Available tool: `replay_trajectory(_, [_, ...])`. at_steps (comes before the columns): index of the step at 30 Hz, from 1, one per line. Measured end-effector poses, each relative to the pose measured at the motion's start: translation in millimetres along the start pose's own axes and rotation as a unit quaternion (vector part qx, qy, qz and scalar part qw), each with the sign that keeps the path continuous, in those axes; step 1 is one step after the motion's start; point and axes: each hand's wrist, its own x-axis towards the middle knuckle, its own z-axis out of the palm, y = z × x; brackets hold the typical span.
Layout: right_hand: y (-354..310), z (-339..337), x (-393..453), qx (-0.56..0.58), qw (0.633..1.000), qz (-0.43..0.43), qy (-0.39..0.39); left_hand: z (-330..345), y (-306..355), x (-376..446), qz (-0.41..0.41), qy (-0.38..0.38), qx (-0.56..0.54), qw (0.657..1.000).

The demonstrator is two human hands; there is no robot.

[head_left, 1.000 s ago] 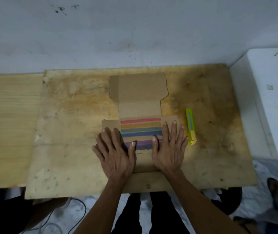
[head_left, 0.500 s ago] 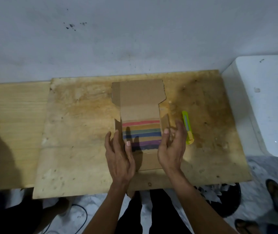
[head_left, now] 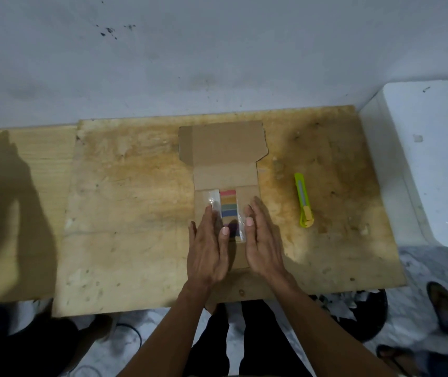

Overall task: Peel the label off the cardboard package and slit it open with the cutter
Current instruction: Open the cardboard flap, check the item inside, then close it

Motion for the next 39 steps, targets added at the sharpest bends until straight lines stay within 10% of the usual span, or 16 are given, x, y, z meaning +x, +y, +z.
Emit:
replay_trajectory(11, [22.1, -8.0, 8.5, -0.101, 0.992, -0.044, -0.069, -7.0, -15.0, -1.1, 0.041, -0.063, 0.086, 0.993])
replay_trajectory(22, [6.0, -0.3, 20.1, -0.142, 0.988, -0.044, 0.03, -7.6, 1.9, 5.0, 0.025, -0.007, 0.096, 0.995])
replay_trajectory(39, [-18.2, -12.8, 109.5, 0.004, 0.973, -0.046, 0.226, -25.2, 19.4, 106.3, -0.05, 0.243, -0.015, 0.969])
